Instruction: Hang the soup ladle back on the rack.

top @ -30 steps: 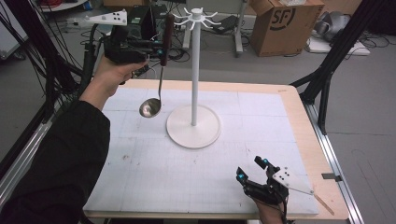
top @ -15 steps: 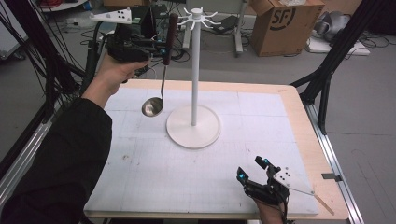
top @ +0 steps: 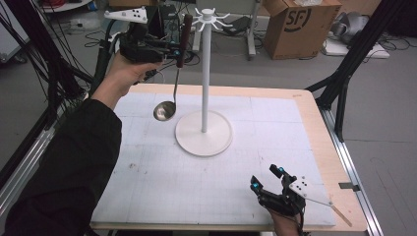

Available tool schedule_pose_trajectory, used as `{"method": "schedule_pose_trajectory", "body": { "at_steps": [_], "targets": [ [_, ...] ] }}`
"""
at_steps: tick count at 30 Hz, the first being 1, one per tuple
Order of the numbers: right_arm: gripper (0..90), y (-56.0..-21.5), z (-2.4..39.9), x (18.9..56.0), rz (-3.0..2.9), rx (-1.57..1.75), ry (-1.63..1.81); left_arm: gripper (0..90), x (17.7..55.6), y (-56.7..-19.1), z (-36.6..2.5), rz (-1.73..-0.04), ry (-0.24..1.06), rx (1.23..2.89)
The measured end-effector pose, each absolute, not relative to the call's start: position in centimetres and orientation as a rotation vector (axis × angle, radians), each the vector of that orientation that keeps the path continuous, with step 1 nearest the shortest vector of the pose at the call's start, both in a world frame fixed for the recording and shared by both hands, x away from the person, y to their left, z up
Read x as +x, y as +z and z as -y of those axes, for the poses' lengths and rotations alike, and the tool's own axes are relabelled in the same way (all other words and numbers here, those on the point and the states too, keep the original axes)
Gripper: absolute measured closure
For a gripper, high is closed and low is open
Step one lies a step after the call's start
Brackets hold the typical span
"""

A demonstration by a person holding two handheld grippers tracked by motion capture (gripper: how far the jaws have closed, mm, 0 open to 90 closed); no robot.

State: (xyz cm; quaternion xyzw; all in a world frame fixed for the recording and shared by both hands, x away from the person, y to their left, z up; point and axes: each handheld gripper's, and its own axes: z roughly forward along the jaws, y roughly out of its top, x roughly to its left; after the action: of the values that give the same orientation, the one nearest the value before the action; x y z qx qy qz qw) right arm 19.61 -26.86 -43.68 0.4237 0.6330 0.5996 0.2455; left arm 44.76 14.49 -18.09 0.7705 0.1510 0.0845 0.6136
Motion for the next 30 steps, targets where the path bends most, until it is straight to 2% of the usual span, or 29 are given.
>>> {"method": "schedule_pose_trajectory", "body": {
  "at_steps": [30],
  "targets": [
    [17.2,-43.7,27.1,19.6,-1.716,1.155,1.639,73.2,45.7,-19.7,-13.3,-0.351,0.201,1.702]
  ]
}}
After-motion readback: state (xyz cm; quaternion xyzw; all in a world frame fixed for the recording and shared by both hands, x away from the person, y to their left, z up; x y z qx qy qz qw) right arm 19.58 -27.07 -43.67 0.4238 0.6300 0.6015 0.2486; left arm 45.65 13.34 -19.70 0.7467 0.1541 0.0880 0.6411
